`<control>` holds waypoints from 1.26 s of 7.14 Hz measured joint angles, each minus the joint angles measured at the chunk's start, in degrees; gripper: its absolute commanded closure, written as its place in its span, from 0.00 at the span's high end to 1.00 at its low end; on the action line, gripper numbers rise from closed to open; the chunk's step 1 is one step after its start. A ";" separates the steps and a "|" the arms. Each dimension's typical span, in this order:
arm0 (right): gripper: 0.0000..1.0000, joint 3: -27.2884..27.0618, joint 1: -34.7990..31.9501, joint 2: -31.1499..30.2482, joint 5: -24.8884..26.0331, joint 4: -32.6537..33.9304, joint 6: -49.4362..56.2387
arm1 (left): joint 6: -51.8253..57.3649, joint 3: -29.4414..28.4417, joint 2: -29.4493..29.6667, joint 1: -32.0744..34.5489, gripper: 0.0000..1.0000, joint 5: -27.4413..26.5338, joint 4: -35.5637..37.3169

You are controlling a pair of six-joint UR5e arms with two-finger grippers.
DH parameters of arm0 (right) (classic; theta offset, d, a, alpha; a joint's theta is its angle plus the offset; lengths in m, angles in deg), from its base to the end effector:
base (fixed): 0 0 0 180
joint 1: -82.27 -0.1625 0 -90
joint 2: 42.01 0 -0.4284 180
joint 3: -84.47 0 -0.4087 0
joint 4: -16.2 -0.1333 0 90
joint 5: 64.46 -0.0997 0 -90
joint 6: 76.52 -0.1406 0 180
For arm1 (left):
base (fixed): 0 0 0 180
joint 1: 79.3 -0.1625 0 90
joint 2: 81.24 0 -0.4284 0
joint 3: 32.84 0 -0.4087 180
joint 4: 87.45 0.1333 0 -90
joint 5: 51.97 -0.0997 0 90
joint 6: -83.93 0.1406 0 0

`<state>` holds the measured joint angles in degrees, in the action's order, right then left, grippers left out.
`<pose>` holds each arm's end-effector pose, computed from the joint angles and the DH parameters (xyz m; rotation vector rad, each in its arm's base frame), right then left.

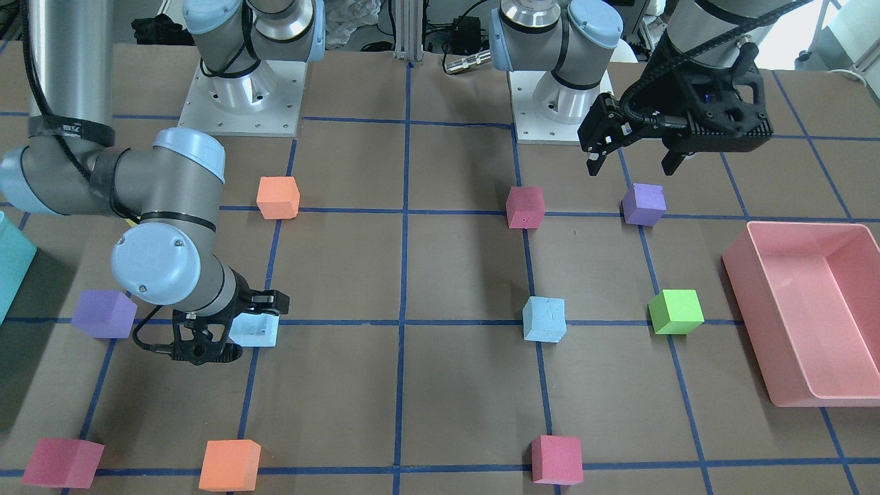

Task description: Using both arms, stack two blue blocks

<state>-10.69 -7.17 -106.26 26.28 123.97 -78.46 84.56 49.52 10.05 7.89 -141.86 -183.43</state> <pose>0.1256 -0.6032 0.1788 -0.0654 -3.1048 -0.3574 -0.1081 -0.5224 0.4960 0.0597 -3.1393 0.0102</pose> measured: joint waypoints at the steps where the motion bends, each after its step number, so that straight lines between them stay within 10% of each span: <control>1: 1.00 0.01 -0.02 0.54 -0.01 0.41 -0.19 | -0.02 0.00 0.03 0.00 1.00 0.04 0.00; 3: 1.00 -0.10 -0.01 1.61 0.04 1.66 -0.33 | -0.02 0.00 0.03 0.00 1.00 0.06 0.00; 4: 0.83 -0.19 0.00 1.87 0.04 1.99 -0.34 | -0.02 0.04 0.02 0.00 1.00 0.09 0.00; 6: 0.05 -0.37 0.04 2.10 0.05 3.64 -0.35 | -0.02 0.07 -0.04 0.00 1.00 0.16 0.00; 9: 0.00 -0.16 0.03 2.35 0.11 4.21 -0.33 | -0.02 0.11 -0.11 0.00 1.00 0.32 -0.02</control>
<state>-10.86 -7.14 -103.91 26.39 128.18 -78.79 84.54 49.63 9.93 7.89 -141.55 -183.45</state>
